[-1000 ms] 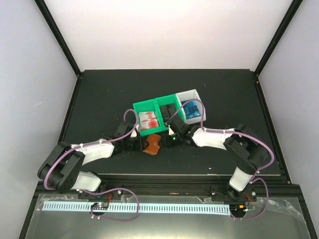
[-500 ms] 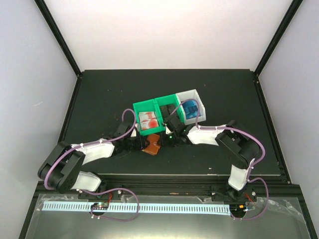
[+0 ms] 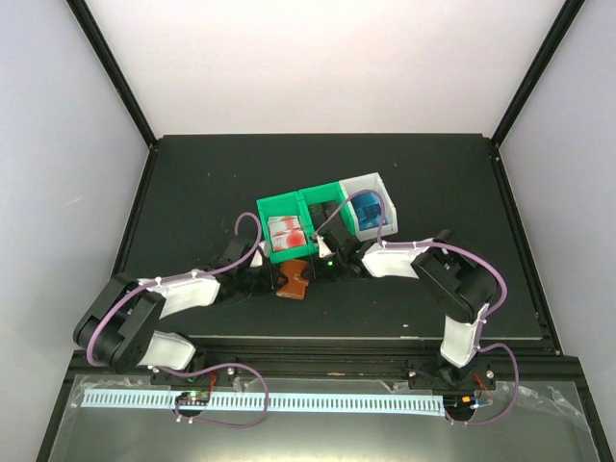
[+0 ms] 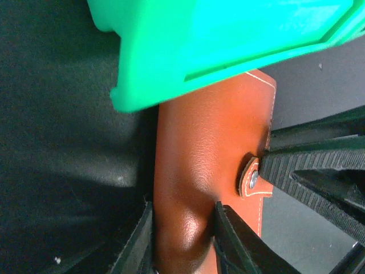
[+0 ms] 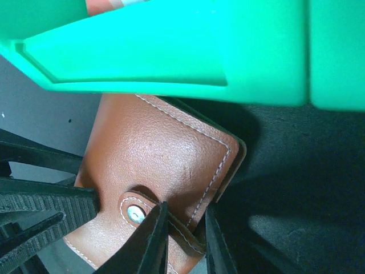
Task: Put the credit cards into the card holder
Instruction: Open the card holder at the center of the board.
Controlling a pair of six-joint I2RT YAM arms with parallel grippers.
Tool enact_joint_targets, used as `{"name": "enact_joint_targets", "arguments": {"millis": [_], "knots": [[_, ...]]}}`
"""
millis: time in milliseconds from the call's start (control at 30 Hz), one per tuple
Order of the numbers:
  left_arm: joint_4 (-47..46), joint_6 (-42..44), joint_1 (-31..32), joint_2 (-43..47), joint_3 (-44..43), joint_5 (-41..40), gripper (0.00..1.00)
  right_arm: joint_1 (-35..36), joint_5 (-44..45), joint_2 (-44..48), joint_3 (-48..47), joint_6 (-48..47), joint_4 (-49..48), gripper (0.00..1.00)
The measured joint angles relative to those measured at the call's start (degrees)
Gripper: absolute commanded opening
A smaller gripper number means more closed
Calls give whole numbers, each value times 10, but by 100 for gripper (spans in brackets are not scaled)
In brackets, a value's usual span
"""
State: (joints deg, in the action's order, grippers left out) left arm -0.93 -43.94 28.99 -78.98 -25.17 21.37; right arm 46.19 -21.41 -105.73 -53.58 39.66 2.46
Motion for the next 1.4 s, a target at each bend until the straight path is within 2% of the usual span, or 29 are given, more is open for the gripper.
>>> {"name": "enact_joint_targets", "arguments": {"millis": [200, 267, 433, 733, 1000, 1133, 1267, 1400], "knots": [[-2, 5, 0, 18, 23, 10, 9, -2, -16, 0, 7, -16, -13, 24], [-2, 8, -1, 21, 23, 15, 3, -2, -17, 1, 7, -18, -14, 28], [-4, 9, 0, 28, 27, 30, 2, 9, 1, 16, 10, -17, 3, 48], [18, 10, 7, 91, 34, 49, 1, 84, 149, 59, -32, -3, 142, 63], [37, 14, 7, 117, 34, 58, 2, 119, 228, 48, -97, 4, 201, 64], [46, 16, 7, 120, 34, 61, 1, 120, 254, 33, -117, 8, 222, 58], [57, 17, 7, 129, 33, 61, 2, 120, 272, 23, -121, 14, 243, 55], [68, 19, 7, 138, 31, 59, 2, 120, 273, 23, -101, 16, 249, 58]]}}
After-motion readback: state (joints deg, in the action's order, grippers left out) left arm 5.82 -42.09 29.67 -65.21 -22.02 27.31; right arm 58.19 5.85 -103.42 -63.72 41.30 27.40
